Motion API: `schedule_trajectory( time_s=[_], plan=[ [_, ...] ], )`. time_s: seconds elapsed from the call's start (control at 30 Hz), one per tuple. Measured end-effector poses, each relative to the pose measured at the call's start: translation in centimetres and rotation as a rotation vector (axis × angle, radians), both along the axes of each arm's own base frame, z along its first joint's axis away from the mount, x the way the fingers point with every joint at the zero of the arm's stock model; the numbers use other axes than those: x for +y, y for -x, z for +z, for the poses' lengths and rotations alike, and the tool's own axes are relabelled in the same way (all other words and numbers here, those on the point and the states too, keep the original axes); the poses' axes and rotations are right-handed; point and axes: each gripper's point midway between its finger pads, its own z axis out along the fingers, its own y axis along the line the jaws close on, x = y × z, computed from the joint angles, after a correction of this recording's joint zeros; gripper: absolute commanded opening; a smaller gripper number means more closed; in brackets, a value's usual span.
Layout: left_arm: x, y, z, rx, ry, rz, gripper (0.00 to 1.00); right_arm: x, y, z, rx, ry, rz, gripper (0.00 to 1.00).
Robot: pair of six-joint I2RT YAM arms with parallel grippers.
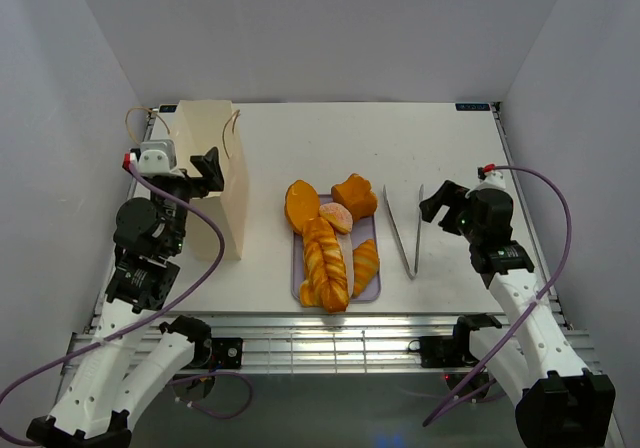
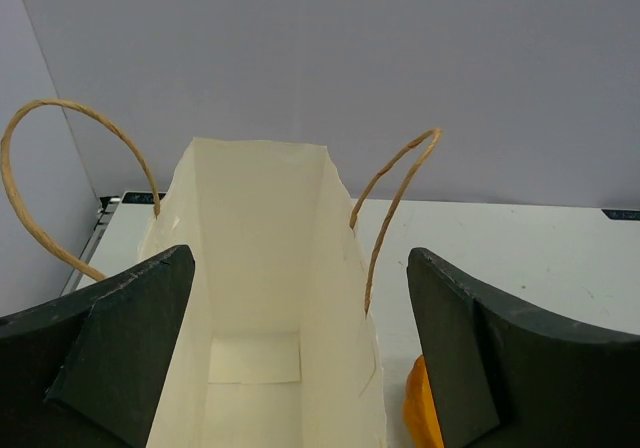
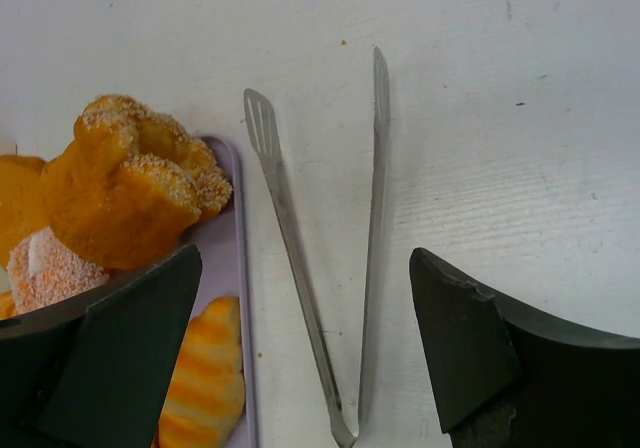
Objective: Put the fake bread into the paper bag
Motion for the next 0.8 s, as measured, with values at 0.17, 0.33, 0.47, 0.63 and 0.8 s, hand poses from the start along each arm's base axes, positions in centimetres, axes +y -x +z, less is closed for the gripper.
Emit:
schedule_trajectory(
  time_s=[0.17, 0.33, 0.47, 0.63, 0.8],
  plan=[
    [0.2, 0.4, -1.2, 0.000, -0.001, 0.002, 0.98, -1.6, -0.5, 0.0, -0.002, -0.007, -0.122, 0.90],
    [0.7, 1.5, -0.3, -0.057, 0.021, 0.010, 0.98, -2.0, -0.5, -0.5, -0.005, 0.044, -0.110, 0.90],
    [1.0, 1.9, 0.5, -0.097, 0.041, 0.016, 0.98, -3.3, -0.7, -0.4, -0.027, 0.122, -0.140, 0.90],
    [1.0, 1.9, -0.2, -0.093, 0.048, 0.019, 0.98, -4.1, -1.0, -1.6, 0.007, 0.218, -0.125, 0.90],
    [0.8, 1.9, -0.1, -0.095, 0.056, 0.010, 0.98, -2.0, -1.3, -5.2, 0.124, 0.267, 0.013, 0.90]
  ],
)
